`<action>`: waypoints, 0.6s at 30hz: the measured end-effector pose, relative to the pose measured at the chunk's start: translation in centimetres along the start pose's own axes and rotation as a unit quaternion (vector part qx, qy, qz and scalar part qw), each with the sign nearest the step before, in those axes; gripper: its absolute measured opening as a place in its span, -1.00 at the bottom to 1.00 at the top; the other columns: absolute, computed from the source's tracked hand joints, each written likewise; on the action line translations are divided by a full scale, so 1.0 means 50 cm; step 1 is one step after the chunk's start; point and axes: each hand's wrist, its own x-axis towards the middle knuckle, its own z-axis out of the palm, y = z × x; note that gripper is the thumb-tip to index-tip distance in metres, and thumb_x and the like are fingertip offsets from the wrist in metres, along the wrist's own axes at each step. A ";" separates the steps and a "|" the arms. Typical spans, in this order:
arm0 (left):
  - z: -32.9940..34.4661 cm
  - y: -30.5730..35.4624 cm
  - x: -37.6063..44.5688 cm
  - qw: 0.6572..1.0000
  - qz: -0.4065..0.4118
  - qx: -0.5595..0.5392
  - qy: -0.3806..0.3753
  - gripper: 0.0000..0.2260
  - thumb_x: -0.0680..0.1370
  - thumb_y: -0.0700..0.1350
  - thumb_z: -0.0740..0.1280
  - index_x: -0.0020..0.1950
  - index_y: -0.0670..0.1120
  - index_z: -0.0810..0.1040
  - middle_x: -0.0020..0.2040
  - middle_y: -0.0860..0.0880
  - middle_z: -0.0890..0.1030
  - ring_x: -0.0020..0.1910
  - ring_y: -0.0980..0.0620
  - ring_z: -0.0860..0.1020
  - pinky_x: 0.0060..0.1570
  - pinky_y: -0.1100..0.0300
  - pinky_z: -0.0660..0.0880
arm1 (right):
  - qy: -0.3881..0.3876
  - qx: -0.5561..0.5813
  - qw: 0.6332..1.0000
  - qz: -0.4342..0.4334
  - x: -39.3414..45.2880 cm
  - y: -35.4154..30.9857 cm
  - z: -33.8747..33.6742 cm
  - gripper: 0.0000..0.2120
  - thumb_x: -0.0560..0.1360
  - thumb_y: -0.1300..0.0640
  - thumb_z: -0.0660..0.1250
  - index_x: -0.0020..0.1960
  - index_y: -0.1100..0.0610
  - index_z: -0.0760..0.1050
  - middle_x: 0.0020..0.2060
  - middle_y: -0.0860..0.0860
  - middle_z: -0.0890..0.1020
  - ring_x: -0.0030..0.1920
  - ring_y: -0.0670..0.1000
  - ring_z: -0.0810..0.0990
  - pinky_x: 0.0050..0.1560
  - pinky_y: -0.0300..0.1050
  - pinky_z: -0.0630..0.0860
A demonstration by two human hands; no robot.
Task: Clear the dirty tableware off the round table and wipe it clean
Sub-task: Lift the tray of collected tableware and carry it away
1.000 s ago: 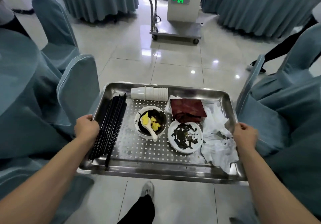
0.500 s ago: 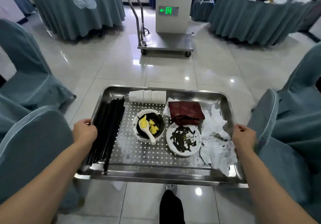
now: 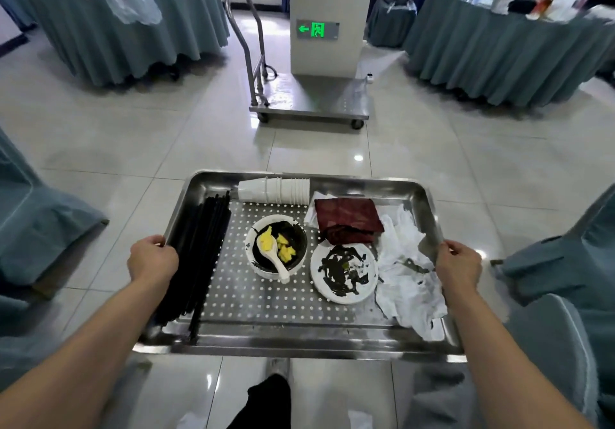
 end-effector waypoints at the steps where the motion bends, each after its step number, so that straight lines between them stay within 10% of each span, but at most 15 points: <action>1: 0.030 0.033 0.028 1.000 -0.002 -0.004 -0.002 -0.67 0.55 -0.31 0.29 0.29 -0.21 0.61 0.22 -0.30 0.63 0.23 -0.32 0.55 0.29 -0.04 0.45 | 0.000 0.002 1.000 0.002 0.041 -0.019 0.026 -0.76 0.57 0.16 0.30 0.14 0.21 0.66 -0.12 0.16 0.67 -0.12 0.16 0.62 0.00 -0.07 0.53; 18: 0.456 0.715 0.505 0.999 0.031 -0.029 -0.025 -0.66 0.55 -0.34 0.27 0.31 -0.22 0.60 0.26 -0.27 0.61 0.27 -0.29 0.54 0.31 0.02 0.43 | 0.039 0.010 0.999 0.019 0.684 -0.389 0.410 -0.75 0.59 0.12 0.28 0.13 0.19 0.66 -0.06 0.17 0.70 -0.11 0.13 0.58 0.01 -0.11 0.48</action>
